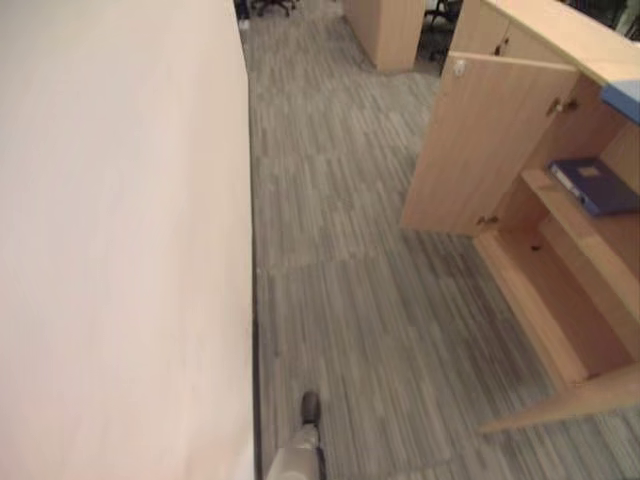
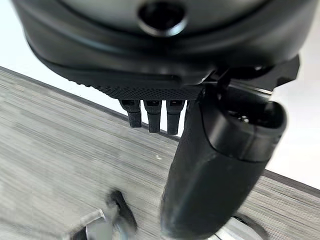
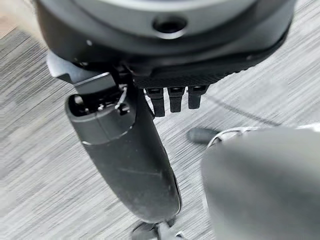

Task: Put the empty folder in the office cabinet

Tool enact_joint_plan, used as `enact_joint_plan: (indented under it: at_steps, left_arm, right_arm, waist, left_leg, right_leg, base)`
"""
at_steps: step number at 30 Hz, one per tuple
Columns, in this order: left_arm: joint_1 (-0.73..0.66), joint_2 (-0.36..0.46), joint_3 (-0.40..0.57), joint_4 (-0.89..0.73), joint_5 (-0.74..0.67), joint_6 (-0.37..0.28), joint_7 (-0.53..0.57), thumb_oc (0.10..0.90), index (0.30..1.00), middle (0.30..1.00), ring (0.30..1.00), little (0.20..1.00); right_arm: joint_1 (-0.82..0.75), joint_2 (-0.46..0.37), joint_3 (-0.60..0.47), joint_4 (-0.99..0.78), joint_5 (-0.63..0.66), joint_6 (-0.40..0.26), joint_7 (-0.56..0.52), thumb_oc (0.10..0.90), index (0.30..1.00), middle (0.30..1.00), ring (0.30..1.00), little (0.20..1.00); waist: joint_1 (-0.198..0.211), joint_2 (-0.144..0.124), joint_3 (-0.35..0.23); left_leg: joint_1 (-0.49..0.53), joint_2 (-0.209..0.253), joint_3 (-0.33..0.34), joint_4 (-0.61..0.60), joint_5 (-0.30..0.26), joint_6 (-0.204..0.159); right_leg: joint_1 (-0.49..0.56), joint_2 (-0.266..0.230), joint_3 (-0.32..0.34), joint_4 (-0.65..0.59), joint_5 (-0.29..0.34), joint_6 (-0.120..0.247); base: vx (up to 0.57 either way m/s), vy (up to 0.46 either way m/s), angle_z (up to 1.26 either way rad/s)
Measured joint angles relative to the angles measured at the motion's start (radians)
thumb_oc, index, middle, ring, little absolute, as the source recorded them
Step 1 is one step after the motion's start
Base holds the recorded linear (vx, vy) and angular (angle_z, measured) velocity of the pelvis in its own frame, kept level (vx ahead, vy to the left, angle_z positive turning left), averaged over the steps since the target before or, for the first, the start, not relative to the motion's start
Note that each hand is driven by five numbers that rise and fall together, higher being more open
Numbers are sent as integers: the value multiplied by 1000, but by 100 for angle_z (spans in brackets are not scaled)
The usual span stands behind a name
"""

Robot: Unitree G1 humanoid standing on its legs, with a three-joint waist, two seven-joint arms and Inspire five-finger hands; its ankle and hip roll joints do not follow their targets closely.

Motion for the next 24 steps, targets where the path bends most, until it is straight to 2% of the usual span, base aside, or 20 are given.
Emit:
enact_joint_plan:
  at_steps: [1,2,3,4,5,6,9,10,11,12,13,15,17,18,19,20,21,22,23,24]
  left_arm:
    - [1,-15,0,0,4,0,4,800,900,900,900,900]
    - [-1,-25,43,15,-26,14,-38,800,900,900,900,900]
    - [13,-42,87,34,-52,23,-47,800,900,900,900,900]
    - [30,-59,78,41,-43,26,-42,800,900,900,900,900]
    - [62,-76,0,33,-22,29,-40,800,900,900,900,900]
    - [80,-81,-50,19,-22,35,-38,800,900,900,900,900]
    - [92,-86,-92,-44,3,30,-26,800,900,900,900,900]
    - [94,-92,-88,-64,3,23,-16,800,900,900,900,900]
    - [93,-94,-85,-68,3,20,-15,800,900,900,900,900]
    - [85,-93,-68,-68,3,8,-16,800,900,900,900,900]
    - [82,-91,-70,-67,4,6,-14,800,900,900,900,900]
    - [80,-77,-58,-65,13,0,-14,800,900,900,900,900]
    - [84,-58,-59,-67,37,0,-16,800,900,900,900,900]
    - [62,-16,-58,-68,44,-2,-13,800,900,900,900,900]
    - [50,-12,-54,-63,46,-5,-6,800,900,900,900,900]
    - [48,0,-49,-56,47,-4,1,800,900,900,900,900]
    - [43,25,-51,-58,49,-6,5,800,900,900,900,900]
    - [27,35,-64,-58,53,-8,10,800,900,900,900,900]
    - [-4,47,-67,-60,54,-19,8,800,900,900,900,900]
    - [-20,47,-72,-63,54,-20,9,800,900,900,900,900]
  right_arm:
    - [11,8,-7,-5,-13,0,4,800,900,900,900,900]
    - [37,3,-7,-22,-16,3,14,800,900,900,900,900]
    - [44,-2,-10,-33,-15,-12,-14,800,900,900,900,900]
    - [57,-18,-15,-63,-16,-24,-25,800,900,900,900,900]
    - [73,-42,-4,-110,-16,-22,-21,800,900,900,900,900]
    - [66,-47,-2,-131,-16,-23,-22,800,900,900,900,900]
    - [24,-61,-4,-167,-14,-22,-43,800,900,900,900,900]
    - [2,-55,-6,-183,-5,-31,-41,800,900,900,900,900]
    - [-10,-50,-6,-183,7,-34,-40,800,900,900,900,900]
    - [-49,-41,-8,-172,22,-30,-28,800,900,900,900,900]
    - [-55,-36,-9,-177,28,-31,-24,800,900,900,900,900]
    - [-53,-23,-20,-170,29,-33,-19,800,900,900,900,900]
    - [-38,-10,-44,-163,37,-21,-20,800,900,900,900,900]
    - [-41,-17,-56,-164,49,-20,-21,800,900,900,900,900]
    - [-51,-26,-45,-139,49,-24,-20,800,900,900,900,900]
    - [-39,-29,-47,-133,52,-22,-20,800,900,900,900,900]
    - [-36,-29,-46,-136,56,-22,-20,800,900,900,900,900]
    - [-28,-33,-45,-138,57,-23,-21,800,900,900,900,900]
    - [-25,-42,-45,-145,64,-25,-24,800,900,900,900,900]
    - [-24,-52,-45,-143,66,-25,-25,800,900,900,900,900]
  waist:
    - [-14,9,-4]
    - [0,27,-26]
    - [-7,31,-28]
    - [-9,18,-33]
    - [-24,1,-47]
    - [-47,-3,-49]
    - [-33,31,-37]
    - [-41,57,-20]
    - [-50,69,-16]
    - [-57,77,-3]
    - [-65,78,-1]
    - [-73,69,3]
    - [-90,68,9]
    - [-92,88,10]
    - [-103,110,11]
    - [-113,117,-2]
    - [-118,121,-16]
    - [-121,122,-19]
    - [-122,111,-17]
    - [-123,116,-19]
  left_leg:
    - [44,-23,2,-4,-14,73]
    - [132,-69,20,-57,-39,100]
    - [177,-95,18,-79,-58,117]
    - [201,-129,8,-88,-79,124]
    - [221,-178,-28,-79,-100,139]
    - [227,-191,-41,-77,-103,145]
    - [266,-173,-72,-100,-130,141]
    - [288,-153,-79,-101,-138,130]
    - [301,-146,-82,-102,-162,111]
    - [328,-143,-69,-101,-182,105]
    - [340,-151,-78,-100,-206,98]
    - [371,-168,-84,-97,-234,95]
    - [409,-177,-97,-101,-243,117]
    - [428,-140,-104,-76,-310,60]
    - [438,-105,-107,-75,-343,49]
    - [447,-79,-109,-72,-346,27]
    - [465,-46,-103,-63,-367,-9]
    - [465,-26,-106,-43,-379,-28]
    - [461,-8,-108,-7,-382,-35]
    - [465,7,-111,9,-385,-43]
  right_leg:
    - [-14,-41,-52,121,-1,1]
    - [-117,-152,-88,437,41,10]
    - [-188,-233,-96,641,108,-3]
    - [-256,-317,-89,806,143,21]
    - [-358,-390,-67,947,144,34]
    - [-390,-413,-90,981,145,28]
    - [-531,-325,-78,859,87,39]
    - [-555,-242,-95,650,79,46]
    - [-574,-198,-106,540,86,62]
    - [-591,-120,-119,303,119,72]
    - [-607,-102,-139,243,144,72]
    - [-601,-60,-185,62,189,108]
    - [-604,-58,-236,38,234,75]
    - [-568,-64,-335,60,305,13]
    - [-557,-48,-367,96,296,-7]
    - [-558,-40,-383,121,284,-19]
    - [-551,-16,-389,148,271,-78]
    - [-542,0,-391,159,250,-117]
    - [-529,13,-387,165,228,-191]
    - [-522,21,-387,177,209,-192]
  base:
    - [436,793,-22]
    - [313,643,-1]
    - [419,706,3]
    - [187,269,65]
    - [282,345,101]
    - [211,102,141]
    - [248,10,69]
    - [199,-69,29]
    - [446,-139,19]
    - [404,-118,10]
    - [403,-113,7]
    - [312,-85,26]
    - [612,-168,24]
    - [785,-202,2]
    - [886,-237,-12]
    - [402,-123,1]
    - [346,-114,-5]
    - [512,-183,-5]
    - [369,-144,1]
    - [478,-225,3]
